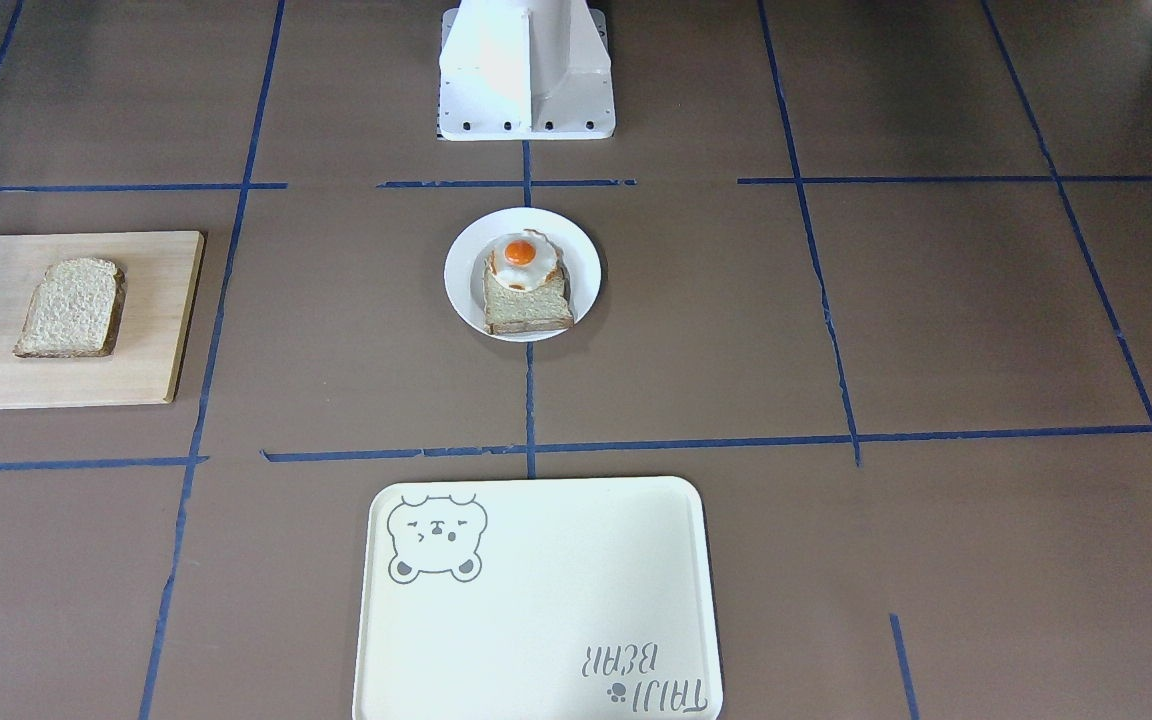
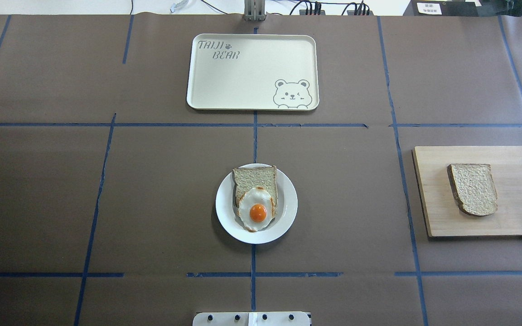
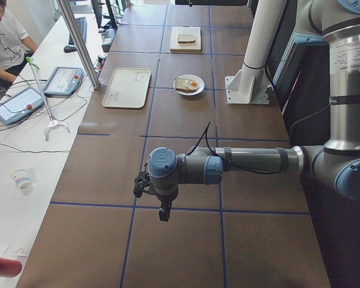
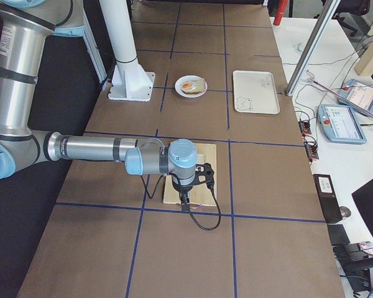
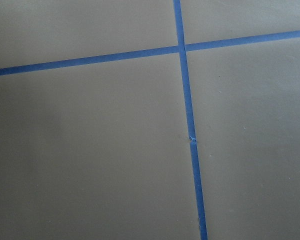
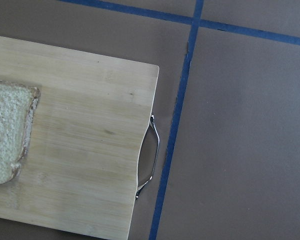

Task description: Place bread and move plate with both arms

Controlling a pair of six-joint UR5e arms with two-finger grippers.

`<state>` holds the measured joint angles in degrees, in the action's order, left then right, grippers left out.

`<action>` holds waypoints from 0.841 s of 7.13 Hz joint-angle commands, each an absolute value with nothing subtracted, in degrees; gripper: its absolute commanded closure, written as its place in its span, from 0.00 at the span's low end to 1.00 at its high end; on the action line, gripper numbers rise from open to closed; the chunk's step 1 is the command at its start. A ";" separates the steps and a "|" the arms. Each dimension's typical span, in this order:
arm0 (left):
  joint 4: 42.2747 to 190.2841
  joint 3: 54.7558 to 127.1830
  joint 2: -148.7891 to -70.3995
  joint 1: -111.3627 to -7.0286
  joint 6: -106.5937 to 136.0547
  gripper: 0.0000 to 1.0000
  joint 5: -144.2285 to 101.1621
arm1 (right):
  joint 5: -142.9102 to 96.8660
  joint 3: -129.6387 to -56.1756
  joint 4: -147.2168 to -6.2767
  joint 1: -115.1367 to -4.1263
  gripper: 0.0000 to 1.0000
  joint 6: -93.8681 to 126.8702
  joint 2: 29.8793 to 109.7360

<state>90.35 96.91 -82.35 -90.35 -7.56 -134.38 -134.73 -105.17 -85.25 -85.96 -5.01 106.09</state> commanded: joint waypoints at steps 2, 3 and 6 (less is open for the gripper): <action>90.44 96.86 -82.35 -90.35 -7.65 0.00 -134.38 | -134.56 -105.81 -84.99 -85.96 0.00 -5.18 105.30; 90.44 96.86 -82.35 -90.35 -7.65 0.00 -134.47 | -134.56 -105.73 -85.08 -85.78 0.00 -5.10 103.38; 90.44 96.86 -82.35 -90.26 -7.65 0.00 -134.38 | -141.55 -103.47 -72.95 -81.58 0.00 16.08 101.43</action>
